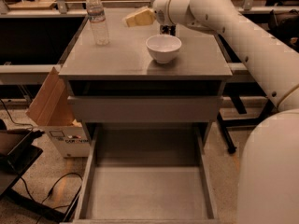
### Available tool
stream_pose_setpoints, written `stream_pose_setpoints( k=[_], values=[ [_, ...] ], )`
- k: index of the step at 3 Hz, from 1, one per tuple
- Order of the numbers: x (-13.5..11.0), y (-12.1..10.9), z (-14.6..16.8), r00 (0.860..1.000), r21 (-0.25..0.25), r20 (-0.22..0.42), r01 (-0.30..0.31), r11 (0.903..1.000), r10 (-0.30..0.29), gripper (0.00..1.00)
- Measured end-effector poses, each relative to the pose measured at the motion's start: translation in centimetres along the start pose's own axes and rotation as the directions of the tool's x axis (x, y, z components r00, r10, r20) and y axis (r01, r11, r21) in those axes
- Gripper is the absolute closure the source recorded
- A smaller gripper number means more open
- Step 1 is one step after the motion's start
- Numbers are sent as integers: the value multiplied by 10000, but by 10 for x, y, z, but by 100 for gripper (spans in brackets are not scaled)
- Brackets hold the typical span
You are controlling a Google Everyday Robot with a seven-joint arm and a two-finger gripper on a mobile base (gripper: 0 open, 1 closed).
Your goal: Place water bottle into middle drawer
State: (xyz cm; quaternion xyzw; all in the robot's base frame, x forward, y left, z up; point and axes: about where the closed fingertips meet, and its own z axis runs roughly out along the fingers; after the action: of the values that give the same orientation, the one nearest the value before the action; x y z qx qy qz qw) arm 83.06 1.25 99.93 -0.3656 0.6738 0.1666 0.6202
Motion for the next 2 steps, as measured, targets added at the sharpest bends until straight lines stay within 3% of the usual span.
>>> stream_pose_setpoints(
  k=[1, 2],
  values=[
    [0, 3, 3, 10000, -65, 76, 8, 10000, -7, 0],
    [1, 13, 35, 9988, -496, 480, -106, 9987, 130, 0]
  ],
)
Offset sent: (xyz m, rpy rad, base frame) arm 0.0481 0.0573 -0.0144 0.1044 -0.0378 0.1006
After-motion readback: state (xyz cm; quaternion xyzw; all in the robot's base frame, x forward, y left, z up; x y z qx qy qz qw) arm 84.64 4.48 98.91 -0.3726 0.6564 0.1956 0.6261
